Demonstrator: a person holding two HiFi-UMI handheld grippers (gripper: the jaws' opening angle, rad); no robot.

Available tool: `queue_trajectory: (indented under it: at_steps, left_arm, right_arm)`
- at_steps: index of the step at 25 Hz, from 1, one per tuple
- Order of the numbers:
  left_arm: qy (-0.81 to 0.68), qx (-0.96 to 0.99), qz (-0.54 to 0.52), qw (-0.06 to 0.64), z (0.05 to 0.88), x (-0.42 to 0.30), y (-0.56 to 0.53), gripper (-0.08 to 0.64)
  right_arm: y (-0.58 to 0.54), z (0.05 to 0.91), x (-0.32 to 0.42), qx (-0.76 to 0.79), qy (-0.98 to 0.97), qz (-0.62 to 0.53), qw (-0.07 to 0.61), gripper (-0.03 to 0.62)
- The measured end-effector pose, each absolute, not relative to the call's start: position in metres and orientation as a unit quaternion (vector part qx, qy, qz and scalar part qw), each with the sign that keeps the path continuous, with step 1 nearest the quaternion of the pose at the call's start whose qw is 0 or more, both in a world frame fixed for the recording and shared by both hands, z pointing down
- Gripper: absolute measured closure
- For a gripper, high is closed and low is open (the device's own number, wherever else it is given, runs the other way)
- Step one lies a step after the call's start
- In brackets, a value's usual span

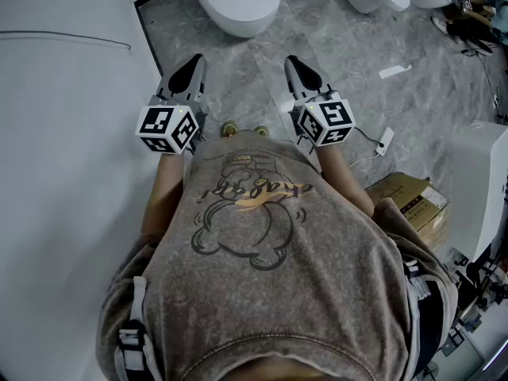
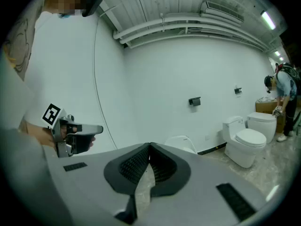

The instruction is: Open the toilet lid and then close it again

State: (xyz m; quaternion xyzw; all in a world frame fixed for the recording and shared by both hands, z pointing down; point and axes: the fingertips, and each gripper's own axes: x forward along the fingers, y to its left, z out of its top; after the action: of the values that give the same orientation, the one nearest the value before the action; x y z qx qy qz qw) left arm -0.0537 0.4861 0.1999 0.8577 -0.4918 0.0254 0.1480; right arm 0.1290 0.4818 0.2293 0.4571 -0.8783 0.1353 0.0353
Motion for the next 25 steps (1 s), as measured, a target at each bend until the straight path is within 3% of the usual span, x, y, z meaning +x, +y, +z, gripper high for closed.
queue_trajectory:
  at_steps: [15,25]
  left_arm:
    - [-0.516,0.839,0.030,0.169,0.231,-0.056,0.448,0.551]
    - [-0.489,0.851,0.057,0.186,0.285,-0.068,0.296,0.551]
  right_arm:
    - [0.458,0.270,0.134,0.441,-0.879,0.172,0.046,0.565]
    - [0.311,0.303,0.108,0.447,-0.876,0.173,0.056,0.565]
